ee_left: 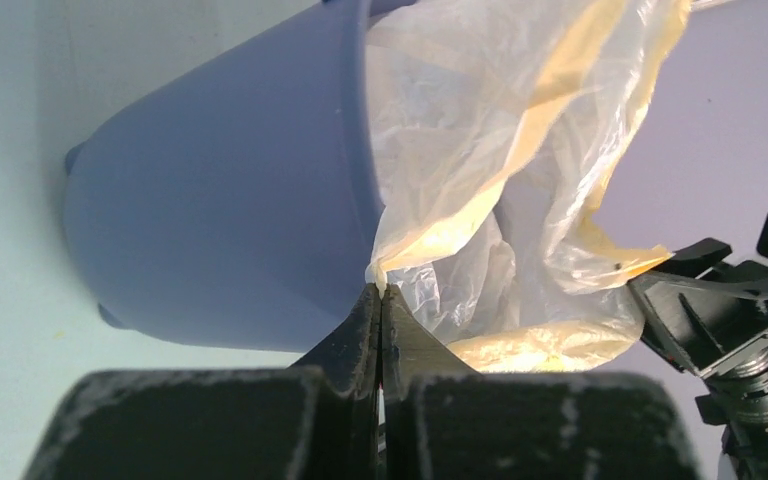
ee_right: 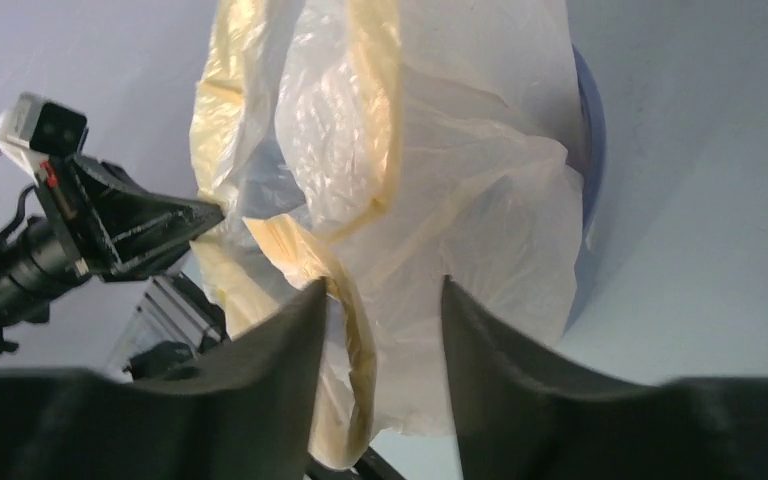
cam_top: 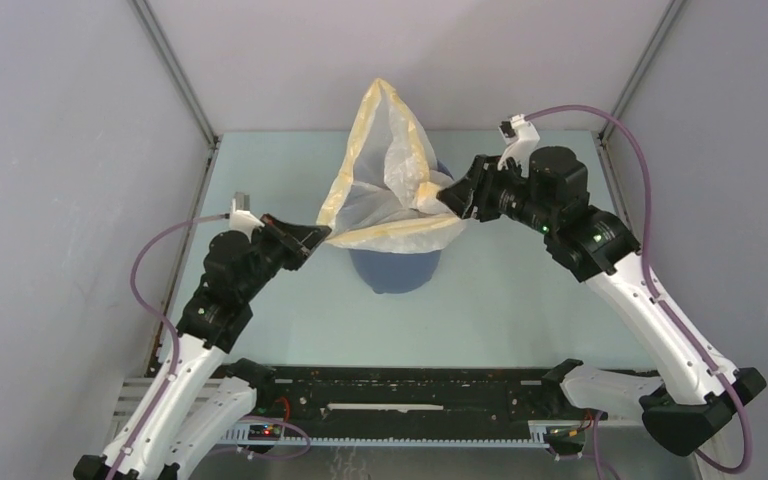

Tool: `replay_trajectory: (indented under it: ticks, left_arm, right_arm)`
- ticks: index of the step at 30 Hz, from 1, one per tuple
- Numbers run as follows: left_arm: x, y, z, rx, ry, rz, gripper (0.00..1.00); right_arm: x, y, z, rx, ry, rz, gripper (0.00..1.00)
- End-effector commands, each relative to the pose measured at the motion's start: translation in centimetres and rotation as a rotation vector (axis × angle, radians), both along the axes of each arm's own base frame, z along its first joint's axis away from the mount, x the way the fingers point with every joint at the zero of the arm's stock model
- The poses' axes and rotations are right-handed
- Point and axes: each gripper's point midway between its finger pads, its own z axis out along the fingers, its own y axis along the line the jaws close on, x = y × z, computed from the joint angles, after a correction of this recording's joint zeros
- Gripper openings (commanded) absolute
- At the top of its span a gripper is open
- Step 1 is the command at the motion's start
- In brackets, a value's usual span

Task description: Put the trash bags into the trash bin

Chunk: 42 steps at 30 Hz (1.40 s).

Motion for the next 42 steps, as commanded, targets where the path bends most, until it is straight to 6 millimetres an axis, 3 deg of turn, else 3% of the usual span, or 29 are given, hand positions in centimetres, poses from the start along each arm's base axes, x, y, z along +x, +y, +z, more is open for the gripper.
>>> replay_trajectory:
  ticks: [1, 5, 7, 13, 17, 23, 26, 29, 32, 36, 42]
  left_arm:
    - [-0.4, -1.1, 4.4, -0.022, -0.151, -0.082, 0.00]
    - [-0.9, -1.6, 4.9, -0.056, -0.177, -0.119, 0.00]
    - [-1.1, -1.7, 5.0, -0.062, -0.179, -0.130, 0.00]
    - [-1.3, -1.8, 4.7, -0.062, -0.173, -0.137, 0.01]
    - [-1.4, -1.8, 4.3, -0.060, -0.164, -0.141, 0.02]
    - [-1.8, -1.1, 1.7, -0.013, -0.081, -0.111, 0.02]
    - [-1.8, -1.1, 0.8, -0.008, -0.048, -0.112, 0.02]
    - [-1.8, -1.2, 0.4, -0.003, -0.029, -0.118, 0.03]
    - [-1.8, -0.5, -1.4, 0.044, 0.049, -0.085, 0.03]
    - [-1.8, 0.7, -4.4, 0.101, 0.170, -0.037, 0.05]
    - [0.3, 1.4, -6.2, 0.151, 0.199, 0.001, 0.06]
  right_arm:
    - [-0.9, -0.3, 3.9, 0.001, -0.066, 0.041, 0.64]
    - [-1.3, -0.9, 4.1, 0.009, 0.115, -0.058, 0.84]
    - [-2.0, -0.9, 4.0, 0.008, 0.164, -0.081, 0.99]
    - [-4.7, -1.1, 1.0, -0.120, 0.211, -0.120, 1.00]
    - [-5.1, -3.4, -1.3, -0.223, 0.214, -0.191, 0.98]
    - [-5.7, -2.9, -3.9, -0.121, 0.207, -0.119, 0.87]
    - [-5.2, -3.2, -5.6, -0.108, 0.194, -0.113, 0.68]
    - [-4.4, -2.9, -6.4, -0.100, 0.202, -0.083, 0.38]
    - [-3.9, -2.1, -6.7, -0.098, 0.191, -0.040, 0.24]
    - [-2.6, -1.6, -7.4, -0.104, 0.159, -0.036, 0.20]
    - [0.3, -2.7, -9.3, -0.162, 0.166, -0.128, 0.16]
